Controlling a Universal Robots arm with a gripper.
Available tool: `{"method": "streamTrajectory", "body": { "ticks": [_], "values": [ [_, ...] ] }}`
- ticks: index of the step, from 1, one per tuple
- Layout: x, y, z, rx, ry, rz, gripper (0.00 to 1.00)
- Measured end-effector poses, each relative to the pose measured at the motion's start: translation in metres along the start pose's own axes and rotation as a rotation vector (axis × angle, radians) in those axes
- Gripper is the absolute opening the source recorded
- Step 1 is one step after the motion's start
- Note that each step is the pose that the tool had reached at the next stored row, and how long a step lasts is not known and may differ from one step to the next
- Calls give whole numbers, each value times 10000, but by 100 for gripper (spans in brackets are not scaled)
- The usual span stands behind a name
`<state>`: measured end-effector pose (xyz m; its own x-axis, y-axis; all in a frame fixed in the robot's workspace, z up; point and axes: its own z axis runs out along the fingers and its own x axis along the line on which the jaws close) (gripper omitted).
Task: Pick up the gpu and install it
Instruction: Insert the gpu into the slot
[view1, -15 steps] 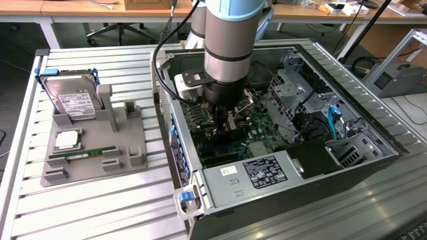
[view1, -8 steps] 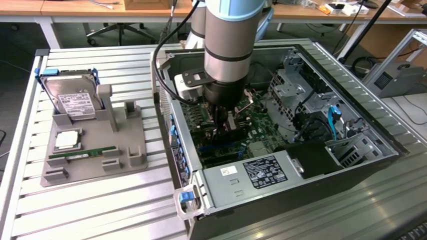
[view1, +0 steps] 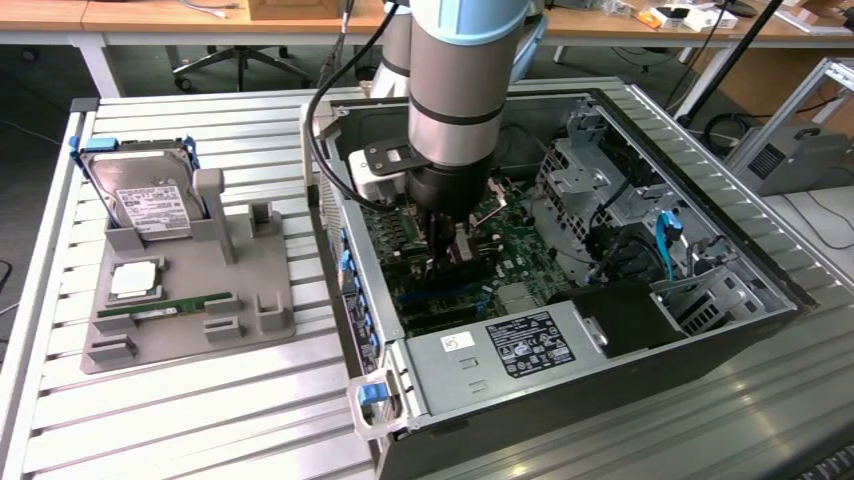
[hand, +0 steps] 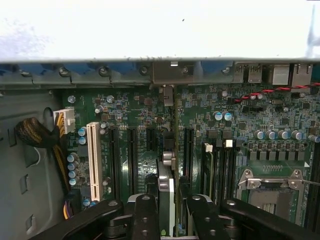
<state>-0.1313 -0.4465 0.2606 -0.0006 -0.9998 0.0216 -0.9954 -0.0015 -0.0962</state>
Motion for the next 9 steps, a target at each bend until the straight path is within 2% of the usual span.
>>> {"method": "streamTrajectory", "body": {
  "ticks": [9],
  "values": [
    [-2,0,5,1,-1,-1,27]
  ]
}}
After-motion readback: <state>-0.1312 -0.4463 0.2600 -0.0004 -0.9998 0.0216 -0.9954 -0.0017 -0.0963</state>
